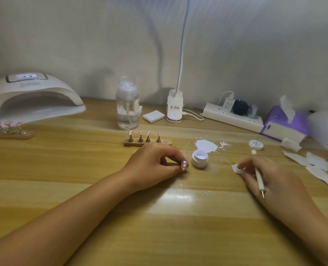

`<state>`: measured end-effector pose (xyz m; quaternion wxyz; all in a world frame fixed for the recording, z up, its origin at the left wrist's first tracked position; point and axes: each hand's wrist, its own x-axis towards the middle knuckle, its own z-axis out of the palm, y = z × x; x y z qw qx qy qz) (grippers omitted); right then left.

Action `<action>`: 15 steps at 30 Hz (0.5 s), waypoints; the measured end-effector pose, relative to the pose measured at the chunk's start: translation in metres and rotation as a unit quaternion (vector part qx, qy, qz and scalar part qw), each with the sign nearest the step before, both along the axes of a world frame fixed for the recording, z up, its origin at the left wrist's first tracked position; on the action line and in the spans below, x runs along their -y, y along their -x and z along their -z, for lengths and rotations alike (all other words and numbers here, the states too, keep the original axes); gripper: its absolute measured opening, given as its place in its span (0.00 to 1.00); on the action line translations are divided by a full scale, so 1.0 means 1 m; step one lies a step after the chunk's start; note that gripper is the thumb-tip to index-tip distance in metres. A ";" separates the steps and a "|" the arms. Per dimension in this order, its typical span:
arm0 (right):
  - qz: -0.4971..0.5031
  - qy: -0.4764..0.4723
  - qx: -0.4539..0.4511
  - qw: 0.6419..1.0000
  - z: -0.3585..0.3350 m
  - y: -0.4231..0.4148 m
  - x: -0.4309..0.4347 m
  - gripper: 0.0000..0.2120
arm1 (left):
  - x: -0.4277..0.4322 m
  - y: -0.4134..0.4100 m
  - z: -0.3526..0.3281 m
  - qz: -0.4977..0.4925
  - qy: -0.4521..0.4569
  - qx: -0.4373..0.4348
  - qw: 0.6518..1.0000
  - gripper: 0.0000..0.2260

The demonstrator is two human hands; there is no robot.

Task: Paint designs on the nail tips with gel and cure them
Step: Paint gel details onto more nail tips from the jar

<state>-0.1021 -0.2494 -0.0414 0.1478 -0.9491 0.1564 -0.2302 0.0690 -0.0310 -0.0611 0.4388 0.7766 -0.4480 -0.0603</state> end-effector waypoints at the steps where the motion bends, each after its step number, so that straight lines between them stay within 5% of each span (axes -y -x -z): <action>1: -0.004 -0.001 0.017 1.000 -0.001 0.000 -0.001 0.05 | 0.000 0.000 0.000 -0.001 -0.002 -0.003 1.000 0.02; 5: -0.073 -0.051 0.118 0.989 -0.013 -0.002 -0.021 0.06 | 0.001 0.000 -0.002 -0.004 -0.011 0.002 1.000 0.04; 9: -0.130 -0.060 0.148 0.979 -0.021 -0.016 -0.054 0.07 | 0.001 0.000 -0.003 -0.009 -0.013 -0.008 1.000 0.00; 15: -0.122 -0.203 0.157 0.959 -0.009 -0.022 -0.070 0.10 | 0.002 0.001 -0.004 -0.024 -0.017 -0.005 1.000 0.03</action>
